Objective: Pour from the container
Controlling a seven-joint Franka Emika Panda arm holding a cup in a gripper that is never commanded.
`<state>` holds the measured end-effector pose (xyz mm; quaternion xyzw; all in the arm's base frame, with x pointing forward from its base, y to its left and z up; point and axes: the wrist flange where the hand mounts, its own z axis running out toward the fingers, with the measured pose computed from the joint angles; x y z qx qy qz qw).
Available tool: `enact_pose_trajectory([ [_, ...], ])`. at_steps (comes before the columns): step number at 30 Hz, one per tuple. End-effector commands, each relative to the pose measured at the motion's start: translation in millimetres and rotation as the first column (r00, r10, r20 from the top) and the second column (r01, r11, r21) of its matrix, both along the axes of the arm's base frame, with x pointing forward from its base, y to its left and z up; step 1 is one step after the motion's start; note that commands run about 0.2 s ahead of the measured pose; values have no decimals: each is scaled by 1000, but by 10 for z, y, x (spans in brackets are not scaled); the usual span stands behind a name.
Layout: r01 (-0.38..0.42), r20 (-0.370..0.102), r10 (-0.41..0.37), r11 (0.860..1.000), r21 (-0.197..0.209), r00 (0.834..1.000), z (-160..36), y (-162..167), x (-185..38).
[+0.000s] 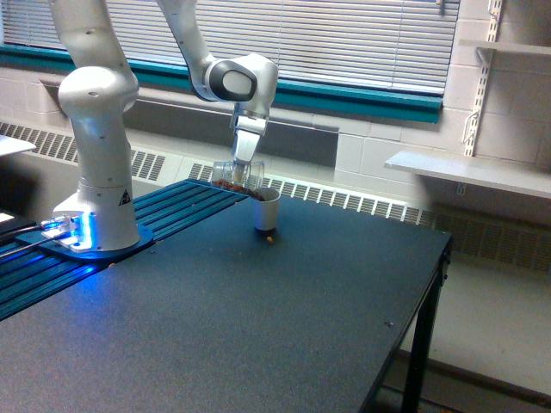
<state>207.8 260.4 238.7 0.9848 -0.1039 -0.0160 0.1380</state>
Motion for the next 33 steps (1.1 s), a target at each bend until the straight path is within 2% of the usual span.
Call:
enact_pose_trajectory([
  [1, -27, -17, 26, 1000, -12, 1000, 8, 15, 49],
  [17, -47, -18, 47, 998, -35, 999, 81, 93, 163],
  [33, -67, -46, 65, 996, -55, 997, 80, 140, 202],
])
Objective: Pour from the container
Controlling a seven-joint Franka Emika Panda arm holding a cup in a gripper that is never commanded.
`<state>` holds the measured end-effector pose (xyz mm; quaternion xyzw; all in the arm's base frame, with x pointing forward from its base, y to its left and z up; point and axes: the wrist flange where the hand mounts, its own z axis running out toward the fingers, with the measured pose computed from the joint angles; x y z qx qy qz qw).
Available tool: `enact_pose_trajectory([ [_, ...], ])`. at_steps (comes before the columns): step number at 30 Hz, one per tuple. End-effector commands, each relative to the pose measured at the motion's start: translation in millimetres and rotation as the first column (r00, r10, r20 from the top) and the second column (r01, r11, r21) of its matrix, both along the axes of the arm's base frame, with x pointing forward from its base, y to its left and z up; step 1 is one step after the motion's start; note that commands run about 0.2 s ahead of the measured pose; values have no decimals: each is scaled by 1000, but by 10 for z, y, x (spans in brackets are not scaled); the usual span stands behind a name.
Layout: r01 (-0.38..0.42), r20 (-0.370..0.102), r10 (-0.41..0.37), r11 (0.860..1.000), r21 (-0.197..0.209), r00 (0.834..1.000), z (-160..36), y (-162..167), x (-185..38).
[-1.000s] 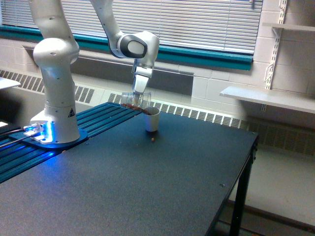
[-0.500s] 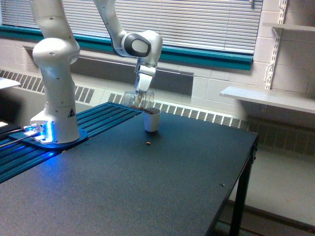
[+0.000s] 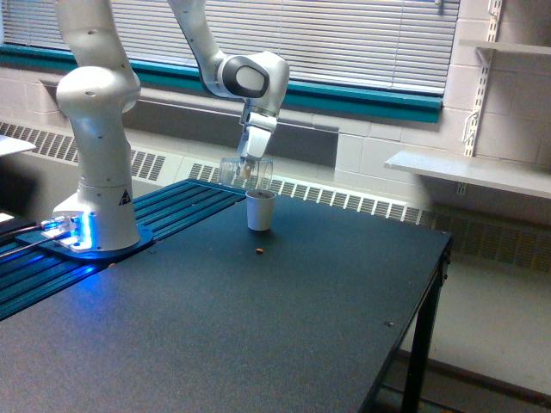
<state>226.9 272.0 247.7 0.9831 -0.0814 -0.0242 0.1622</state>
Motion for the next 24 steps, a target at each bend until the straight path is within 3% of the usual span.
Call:
enact_pose_trajectory([
  [1, -25, -19, 25, 1000, -12, 1000, -10, 27, 13],
  [16, -43, -17, 43, 999, -15, 999, -9, 88, 70],
  [24, -46, 16, 46, 999, -28, 999, -19, 31, 189],
])
